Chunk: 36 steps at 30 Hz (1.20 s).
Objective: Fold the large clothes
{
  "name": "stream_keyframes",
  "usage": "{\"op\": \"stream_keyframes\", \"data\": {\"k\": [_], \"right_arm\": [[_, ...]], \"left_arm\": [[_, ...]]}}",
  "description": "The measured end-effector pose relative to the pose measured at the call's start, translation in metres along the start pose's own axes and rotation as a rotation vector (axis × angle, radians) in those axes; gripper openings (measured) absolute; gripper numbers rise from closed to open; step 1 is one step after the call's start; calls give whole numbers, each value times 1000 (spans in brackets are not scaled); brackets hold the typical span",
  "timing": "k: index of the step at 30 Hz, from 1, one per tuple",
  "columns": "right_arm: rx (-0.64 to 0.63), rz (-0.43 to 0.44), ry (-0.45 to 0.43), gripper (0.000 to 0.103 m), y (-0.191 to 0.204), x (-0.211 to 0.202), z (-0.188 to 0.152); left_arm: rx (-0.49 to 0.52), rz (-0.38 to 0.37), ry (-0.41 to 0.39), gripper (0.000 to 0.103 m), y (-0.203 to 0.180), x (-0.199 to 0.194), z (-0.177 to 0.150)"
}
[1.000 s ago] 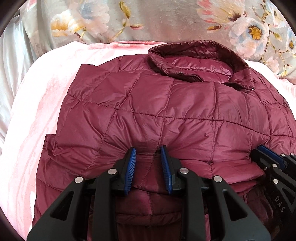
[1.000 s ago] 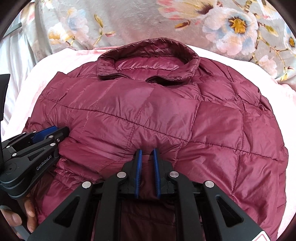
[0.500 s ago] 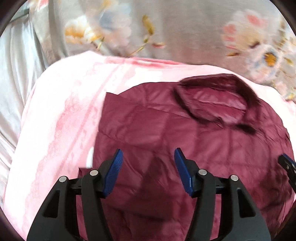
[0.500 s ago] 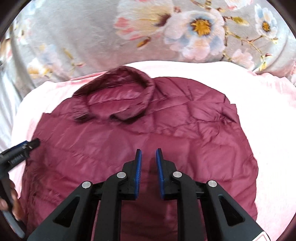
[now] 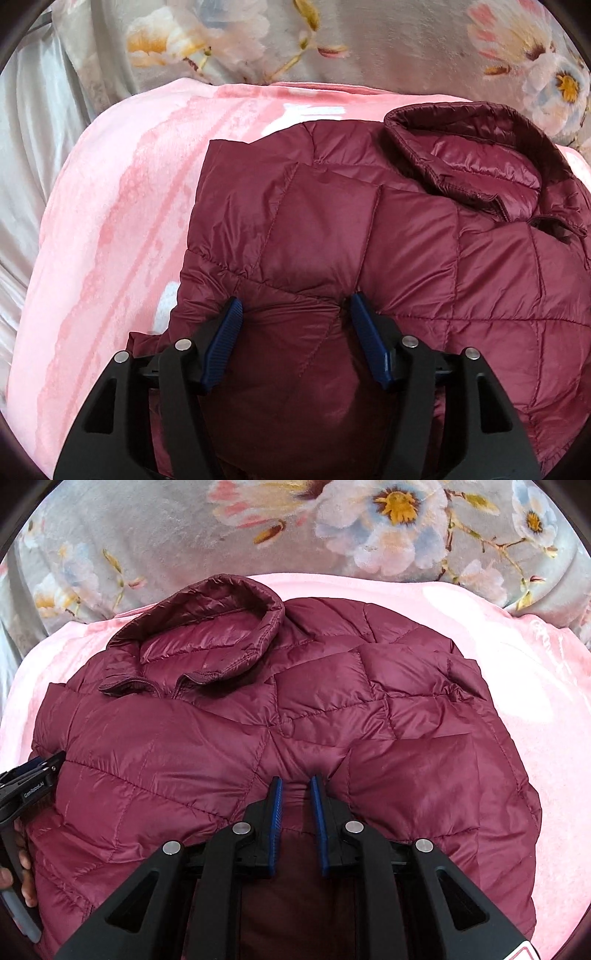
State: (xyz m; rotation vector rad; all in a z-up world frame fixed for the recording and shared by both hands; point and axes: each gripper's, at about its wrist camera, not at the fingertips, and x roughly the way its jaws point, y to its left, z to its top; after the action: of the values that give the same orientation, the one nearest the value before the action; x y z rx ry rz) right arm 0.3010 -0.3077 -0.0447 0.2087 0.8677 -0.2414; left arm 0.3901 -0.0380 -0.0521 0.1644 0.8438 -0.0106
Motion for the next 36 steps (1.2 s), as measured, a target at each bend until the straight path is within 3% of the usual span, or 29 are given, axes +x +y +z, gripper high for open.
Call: {"op": "stream_keyframes", "data": {"k": [10, 13, 14, 16, 21, 25, 26, 27, 28, 29, 30, 33, 36], "right_arm": [[13, 20, 3, 17, -2, 1, 0], [43, 74, -3, 27, -7, -3, 2], [77, 104, -7, 31, -11, -9, 5], [140, 195, -20, 51, -15, -17, 15], [289, 387, -11, 56, -17, -3, 55], [457, 420, 73, 56, -29, 44, 67], [481, 432, 92, 54, -31, 53, 67], [494, 450, 107, 43, -31, 59, 68], [484, 470, 125, 24, -29, 63, 69], [451, 482, 131, 15, -24, 62, 70], [421, 475, 118, 12, -23, 57, 70], [241, 350, 40, 10, -11, 36, 72], [137, 255, 68, 9, -2, 44, 62]], "left_arm": [[-13, -3, -3, 63, 1, -1, 2], [-47, -46, 4, 64, 9, -5, 4], [-72, -89, 19, 64, 15, -9, 8], [-147, -234, 45, 64, 27, -19, 22], [-203, -431, 61, 68, 14, -26, 71], [-249, -469, 134, 68, -15, 9, 95], [-253, -494, 181, 67, -25, 24, 99], [-253, -499, 208, 59, -31, 33, 99], [-245, -494, 223, 52, -36, 37, 98], [-214, -472, 235, 35, -43, 42, 96], [-181, -453, 240, 21, -49, 45, 95], [-137, -415, 230, 15, -51, 47, 86], [-108, -405, 213, 15, -52, 49, 78]]}}
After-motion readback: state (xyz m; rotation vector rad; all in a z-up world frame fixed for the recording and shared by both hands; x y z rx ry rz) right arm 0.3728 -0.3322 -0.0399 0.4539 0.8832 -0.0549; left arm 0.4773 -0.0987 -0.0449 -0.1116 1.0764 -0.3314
